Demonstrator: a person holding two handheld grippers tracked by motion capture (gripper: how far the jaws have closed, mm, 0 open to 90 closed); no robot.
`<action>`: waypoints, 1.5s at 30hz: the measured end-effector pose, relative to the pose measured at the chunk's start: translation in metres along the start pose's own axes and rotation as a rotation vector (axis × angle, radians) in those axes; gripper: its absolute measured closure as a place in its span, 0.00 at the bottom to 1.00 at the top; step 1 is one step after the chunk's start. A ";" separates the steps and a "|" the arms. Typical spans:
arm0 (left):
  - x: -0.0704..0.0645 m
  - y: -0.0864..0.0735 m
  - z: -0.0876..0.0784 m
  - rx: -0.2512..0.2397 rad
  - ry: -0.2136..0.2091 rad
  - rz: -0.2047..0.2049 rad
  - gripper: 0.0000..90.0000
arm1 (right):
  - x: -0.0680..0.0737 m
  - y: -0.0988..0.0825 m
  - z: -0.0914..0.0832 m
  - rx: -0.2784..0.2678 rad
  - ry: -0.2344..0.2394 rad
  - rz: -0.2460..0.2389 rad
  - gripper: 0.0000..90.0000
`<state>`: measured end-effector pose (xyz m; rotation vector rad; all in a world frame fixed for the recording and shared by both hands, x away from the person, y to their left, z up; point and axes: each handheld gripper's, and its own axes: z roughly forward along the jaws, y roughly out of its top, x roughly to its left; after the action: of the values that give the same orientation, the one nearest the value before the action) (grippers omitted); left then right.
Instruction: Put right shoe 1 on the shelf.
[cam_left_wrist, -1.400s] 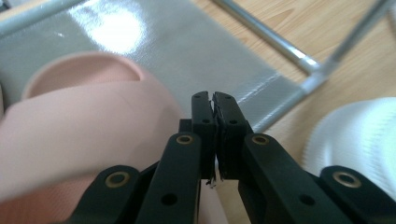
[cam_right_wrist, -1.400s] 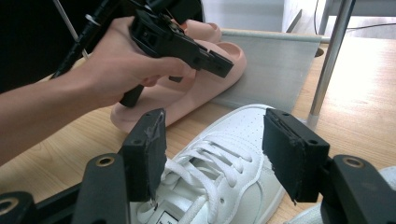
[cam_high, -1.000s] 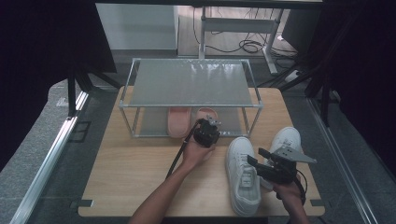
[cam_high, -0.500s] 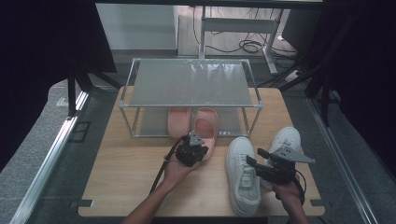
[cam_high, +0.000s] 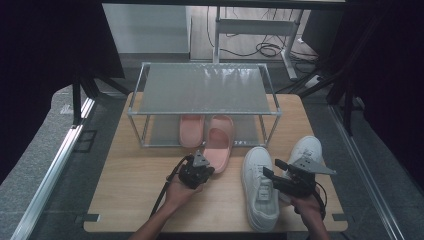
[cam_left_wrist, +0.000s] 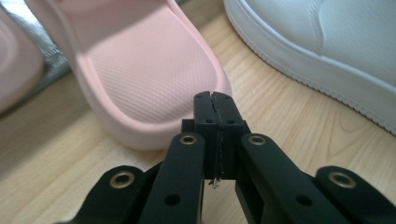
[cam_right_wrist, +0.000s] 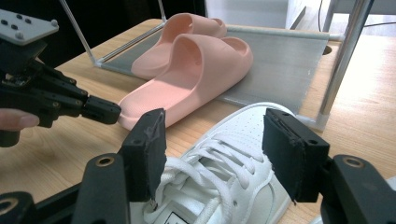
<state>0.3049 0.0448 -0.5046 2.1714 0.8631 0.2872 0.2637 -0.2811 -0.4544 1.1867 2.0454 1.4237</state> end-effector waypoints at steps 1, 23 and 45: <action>-0.001 0.000 0.001 0.003 -0.003 0.005 1.00 | 0.000 0.000 0.000 0.000 0.000 0.001 0.45; 0.005 0.029 0.041 0.030 0.041 0.019 1.00 | -0.002 0.000 -0.001 0.000 -0.005 0.000 0.44; 0.039 0.059 0.075 0.024 0.116 -0.054 1.00 | -0.004 0.000 -0.002 -0.004 -0.009 0.004 0.45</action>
<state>0.3968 -0.0008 -0.5147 2.1669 0.9928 0.3802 0.2646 -0.2852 -0.4547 1.1945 2.0347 1.4209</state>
